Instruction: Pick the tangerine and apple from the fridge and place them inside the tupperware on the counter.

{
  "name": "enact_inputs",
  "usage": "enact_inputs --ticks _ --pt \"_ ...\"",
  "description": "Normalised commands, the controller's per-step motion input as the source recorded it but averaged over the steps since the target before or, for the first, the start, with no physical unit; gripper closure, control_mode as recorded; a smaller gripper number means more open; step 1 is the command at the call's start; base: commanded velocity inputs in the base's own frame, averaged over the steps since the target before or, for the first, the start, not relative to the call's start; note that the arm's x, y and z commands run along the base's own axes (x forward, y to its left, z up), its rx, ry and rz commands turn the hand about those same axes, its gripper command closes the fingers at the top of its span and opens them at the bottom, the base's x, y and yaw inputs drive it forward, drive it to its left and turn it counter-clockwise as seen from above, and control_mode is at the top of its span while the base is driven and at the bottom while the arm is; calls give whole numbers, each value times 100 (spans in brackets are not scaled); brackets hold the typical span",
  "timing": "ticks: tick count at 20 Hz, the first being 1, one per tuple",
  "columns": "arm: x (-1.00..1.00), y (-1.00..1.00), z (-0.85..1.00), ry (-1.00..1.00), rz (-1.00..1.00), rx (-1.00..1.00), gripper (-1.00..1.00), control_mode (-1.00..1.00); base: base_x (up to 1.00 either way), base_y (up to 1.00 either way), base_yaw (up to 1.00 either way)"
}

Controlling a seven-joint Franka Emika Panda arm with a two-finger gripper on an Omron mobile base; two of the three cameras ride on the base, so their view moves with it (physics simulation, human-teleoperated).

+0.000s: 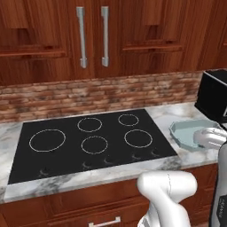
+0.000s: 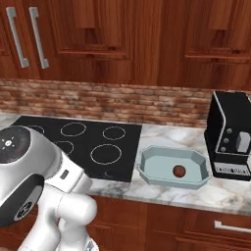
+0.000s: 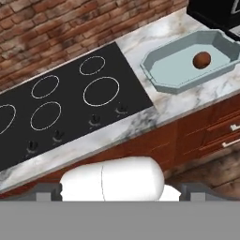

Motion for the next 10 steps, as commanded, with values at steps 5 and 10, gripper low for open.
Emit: enact_inputs --ticks 5,10 --pt "0 0 0 0 0 0 -100 100 -40 100 0" --pt "0 0 0 0 0 0 -100 100 -68 93 19"
